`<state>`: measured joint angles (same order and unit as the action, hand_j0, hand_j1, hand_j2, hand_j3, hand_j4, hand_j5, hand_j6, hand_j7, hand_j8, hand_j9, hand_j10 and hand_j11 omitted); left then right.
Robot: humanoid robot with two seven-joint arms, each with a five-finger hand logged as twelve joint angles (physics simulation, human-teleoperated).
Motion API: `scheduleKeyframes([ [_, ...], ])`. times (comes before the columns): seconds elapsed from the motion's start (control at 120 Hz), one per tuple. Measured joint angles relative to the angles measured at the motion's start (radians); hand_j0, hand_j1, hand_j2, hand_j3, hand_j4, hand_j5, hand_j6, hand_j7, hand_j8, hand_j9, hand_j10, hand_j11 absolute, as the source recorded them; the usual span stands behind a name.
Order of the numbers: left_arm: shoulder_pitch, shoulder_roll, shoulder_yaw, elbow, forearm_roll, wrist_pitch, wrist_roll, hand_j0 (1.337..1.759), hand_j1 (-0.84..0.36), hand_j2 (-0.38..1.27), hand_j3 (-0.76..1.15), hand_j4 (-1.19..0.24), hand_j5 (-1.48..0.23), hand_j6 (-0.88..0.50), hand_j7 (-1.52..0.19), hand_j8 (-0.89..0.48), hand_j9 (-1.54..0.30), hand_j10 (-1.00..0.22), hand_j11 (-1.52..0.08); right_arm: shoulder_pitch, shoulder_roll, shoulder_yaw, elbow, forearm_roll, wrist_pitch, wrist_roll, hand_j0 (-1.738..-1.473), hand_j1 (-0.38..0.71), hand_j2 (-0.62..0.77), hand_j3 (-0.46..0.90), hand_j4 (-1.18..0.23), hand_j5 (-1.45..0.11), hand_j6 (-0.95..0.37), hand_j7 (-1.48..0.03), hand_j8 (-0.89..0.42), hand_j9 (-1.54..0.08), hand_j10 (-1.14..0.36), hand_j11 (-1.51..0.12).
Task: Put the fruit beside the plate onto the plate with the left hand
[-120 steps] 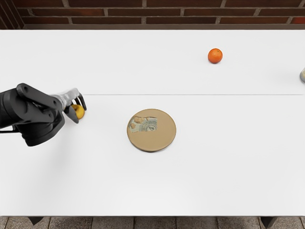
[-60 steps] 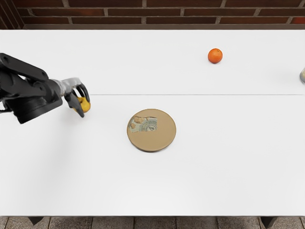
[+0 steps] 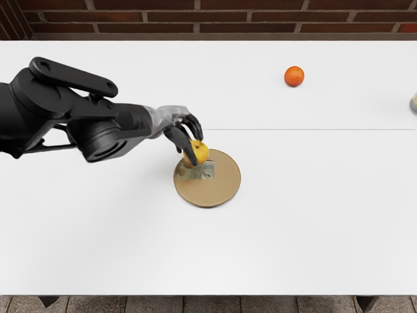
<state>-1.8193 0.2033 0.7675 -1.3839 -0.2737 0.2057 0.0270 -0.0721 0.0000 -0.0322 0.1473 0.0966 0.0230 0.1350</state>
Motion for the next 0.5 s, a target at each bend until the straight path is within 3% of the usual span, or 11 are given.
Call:
scheduleKeyframes([
  [0.075,0.001,-0.019,-0.012,0.003,0.001,-0.001,0.0,1.655,-0.47,0.85,0.0,-0.83,-1.22,-0.4,-1.17,-0.39,-1.14,-0.86,-1.14,0.0,0.0,0.0,0.0,0.0,0.0,0.0,-1.658,-0.34,0.0,0.0,-0.01,-0.01,-0.01,-0.01,-0.01,-0.01,-0.01,-0.01],
  [0.083,0.001,-0.021,-0.013,0.003,0.001,0.001,0.0,1.655,-0.47,0.85,0.0,-0.84,-1.2,-0.47,-1.17,-0.4,-1.15,-0.86,-1.15,0.0,0.0,0.0,0.0,0.0,0.0,0.0,-1.658,-0.34,0.0,0.0,-0.01,-0.01,-0.01,-0.01,-0.01,-0.01,-0.01,-0.01],
  [0.225,0.004,-0.025,-0.02,0.006,0.004,0.001,-0.001,1.656,-0.5,0.8,0.0,-0.83,-1.17,-0.5,-1.15,-0.47,-1.12,-0.85,-1.12,0.0,0.0,0.0,0.0,0.0,0.0,0.0,-1.658,-0.34,0.0,0.0,-0.01,-0.01,-0.01,-0.01,-0.01,-0.01,-0.01,-0.01],
  [0.35,0.006,-0.025,-0.02,0.007,0.008,0.009,-0.002,1.657,-0.18,0.44,0.0,-0.51,-0.71,-0.34,-0.7,-0.31,-0.68,-0.52,-0.68,0.0,0.0,0.0,0.0,0.0,0.0,0.0,-1.658,-0.34,0.0,0.0,-0.01,-0.01,-0.01,-0.01,-0.01,-0.01,-0.01,-0.01],
  [0.5,0.002,-0.022,-0.01,0.004,0.006,0.009,-0.002,1.658,0.09,0.21,0.0,-0.25,-0.35,-0.17,-0.34,-0.16,-0.33,-0.25,-0.33,0.0,0.0,0.0,0.0,0.0,0.0,0.0,-1.658,-0.34,0.0,0.0,-0.01,-0.01,-0.01,-0.01,-0.01,-0.01,-0.01,-0.01],
])
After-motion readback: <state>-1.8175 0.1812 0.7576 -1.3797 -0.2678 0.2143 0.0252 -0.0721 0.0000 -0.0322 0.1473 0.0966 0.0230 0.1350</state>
